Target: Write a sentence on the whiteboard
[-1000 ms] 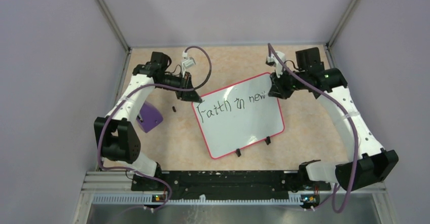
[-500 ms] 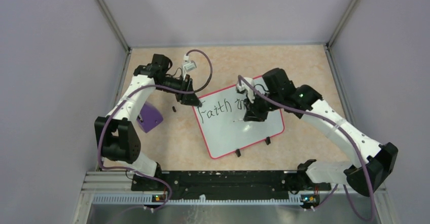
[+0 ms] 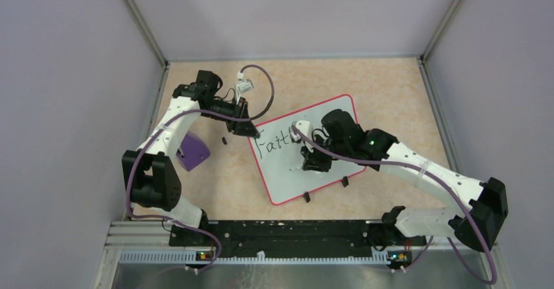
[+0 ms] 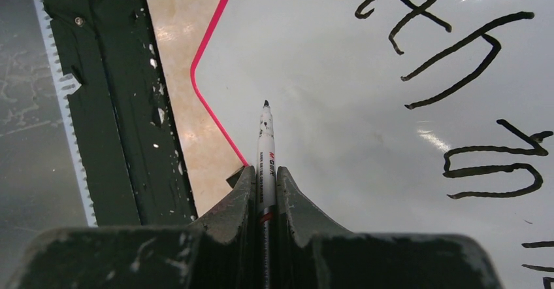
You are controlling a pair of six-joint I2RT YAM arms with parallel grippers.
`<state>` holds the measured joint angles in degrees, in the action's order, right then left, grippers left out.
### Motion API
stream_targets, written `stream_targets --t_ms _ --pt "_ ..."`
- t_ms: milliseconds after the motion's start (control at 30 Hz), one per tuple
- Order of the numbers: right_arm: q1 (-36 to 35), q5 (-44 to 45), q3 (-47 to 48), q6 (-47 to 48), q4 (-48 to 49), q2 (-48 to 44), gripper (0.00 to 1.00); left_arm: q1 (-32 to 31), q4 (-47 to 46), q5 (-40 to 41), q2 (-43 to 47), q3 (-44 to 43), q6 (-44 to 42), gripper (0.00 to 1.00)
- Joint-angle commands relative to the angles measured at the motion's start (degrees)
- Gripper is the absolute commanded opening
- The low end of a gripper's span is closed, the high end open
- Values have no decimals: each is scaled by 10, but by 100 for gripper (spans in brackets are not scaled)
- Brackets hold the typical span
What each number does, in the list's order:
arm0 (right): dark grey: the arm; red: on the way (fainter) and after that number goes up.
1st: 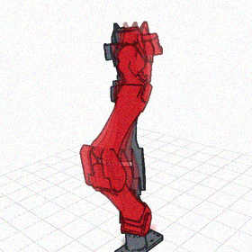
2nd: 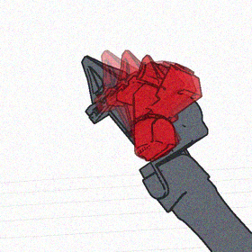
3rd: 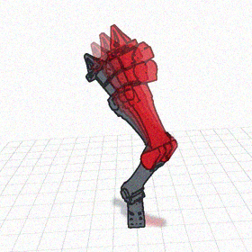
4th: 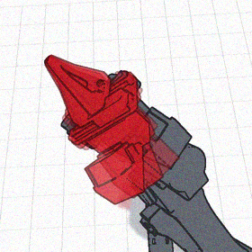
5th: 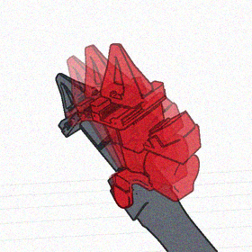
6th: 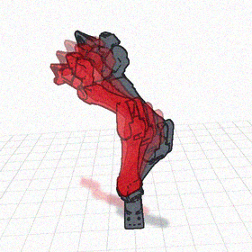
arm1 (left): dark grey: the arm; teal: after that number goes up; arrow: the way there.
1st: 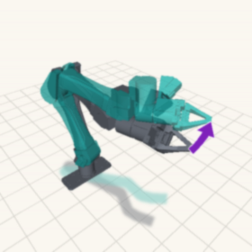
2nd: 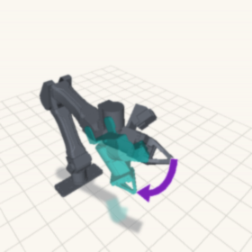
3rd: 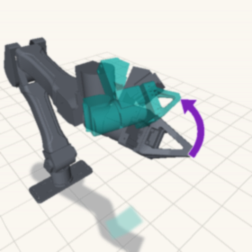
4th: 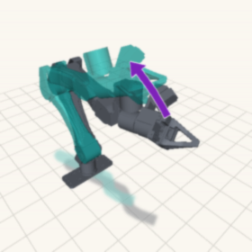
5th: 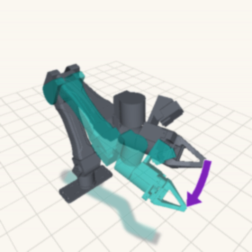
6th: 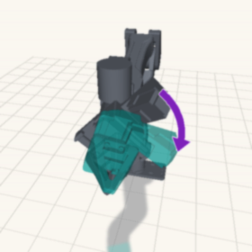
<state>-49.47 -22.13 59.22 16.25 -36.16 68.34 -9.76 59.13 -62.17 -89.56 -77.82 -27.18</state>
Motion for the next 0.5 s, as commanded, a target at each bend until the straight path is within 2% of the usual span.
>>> stream_targets --t_ms 0,167,467 --pt "-7 -16 1 -3 42 -14 0 -2 -12 -6 -5 12 -1 30" --pt "-7 -12 -10 -3 51 -16 0 -2 -16 -5 -7 14 4 19" --pt "-8 -17 -25 2 61 -17 0 -2 -24 0 -6 22 12 7"
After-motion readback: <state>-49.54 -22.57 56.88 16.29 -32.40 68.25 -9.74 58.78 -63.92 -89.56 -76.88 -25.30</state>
